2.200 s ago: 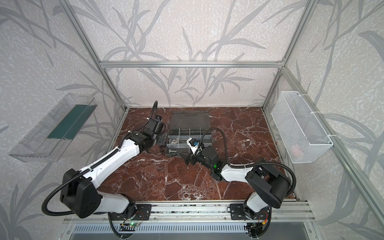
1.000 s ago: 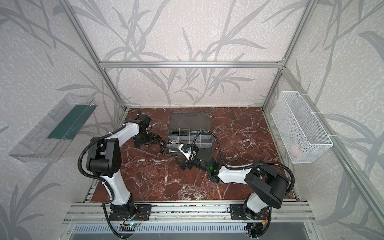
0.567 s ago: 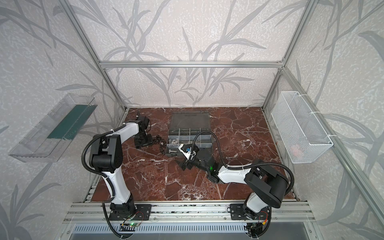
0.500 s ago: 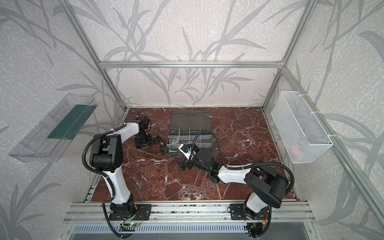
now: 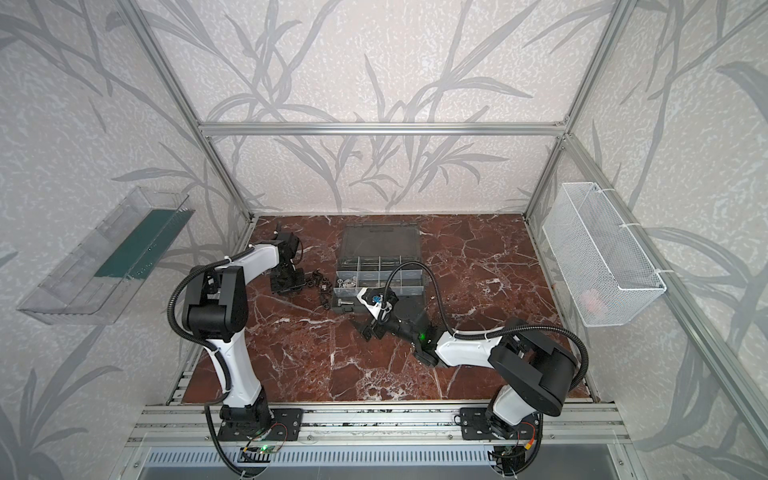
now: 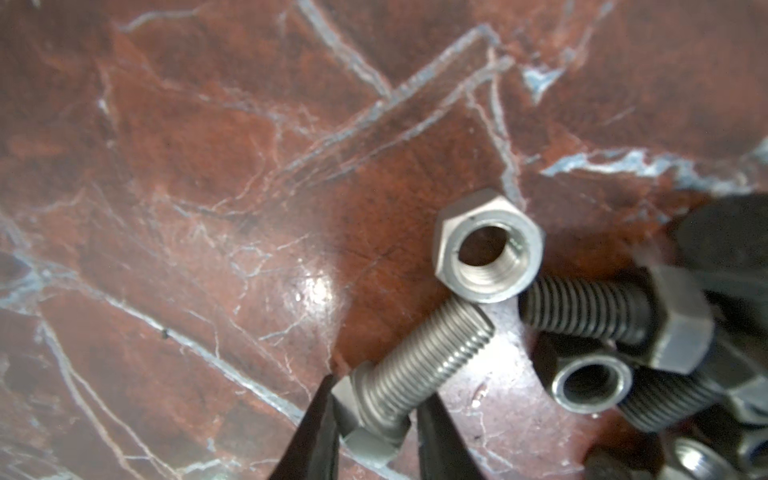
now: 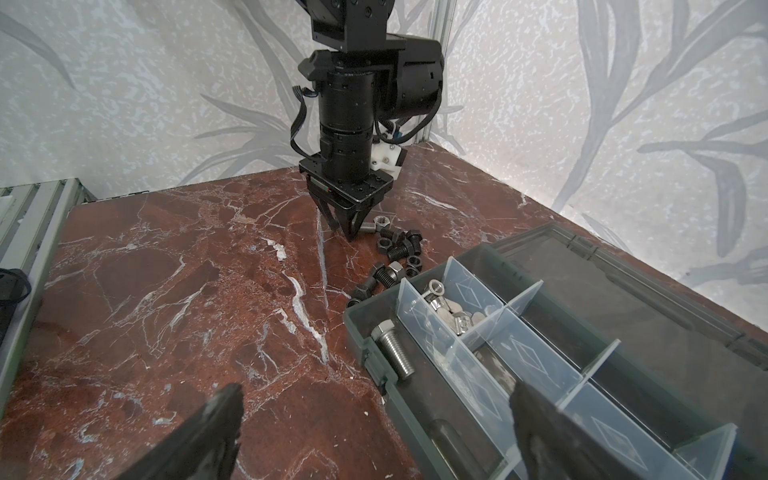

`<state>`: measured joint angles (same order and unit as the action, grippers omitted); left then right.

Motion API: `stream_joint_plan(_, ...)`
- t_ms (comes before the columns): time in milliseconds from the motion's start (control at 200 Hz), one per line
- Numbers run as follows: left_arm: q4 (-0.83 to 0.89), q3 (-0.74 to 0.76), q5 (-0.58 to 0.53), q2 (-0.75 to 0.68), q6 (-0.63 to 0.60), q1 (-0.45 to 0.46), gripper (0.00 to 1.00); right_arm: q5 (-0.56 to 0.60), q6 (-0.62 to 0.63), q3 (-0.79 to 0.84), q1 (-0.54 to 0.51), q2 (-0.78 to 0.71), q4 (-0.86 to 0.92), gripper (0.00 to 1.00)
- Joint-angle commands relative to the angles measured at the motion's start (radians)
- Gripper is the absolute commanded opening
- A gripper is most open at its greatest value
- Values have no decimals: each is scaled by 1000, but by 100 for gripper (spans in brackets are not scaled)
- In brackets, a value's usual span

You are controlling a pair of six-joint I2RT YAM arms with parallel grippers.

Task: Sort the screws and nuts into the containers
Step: 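Move the open left gripper back over the pile and lower onto another silver bolt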

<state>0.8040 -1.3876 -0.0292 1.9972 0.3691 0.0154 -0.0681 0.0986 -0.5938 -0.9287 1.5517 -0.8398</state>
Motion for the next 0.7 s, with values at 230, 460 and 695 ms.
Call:
stream_joint_plan(230, -12, 3, 57, -49, -4, -3, 16, 11, -5, -30, -7, 12, -13, 99)
stream_joint_plan(460, -49, 25, 72, -99, -7, 3, 16, 14, -3, -32, -7, 18, -12, 99)
stream_joint_plan(695, -127, 65, 138, -140, 40, 3, 23, 15, -2, -33, -7, 20, -12, 99)
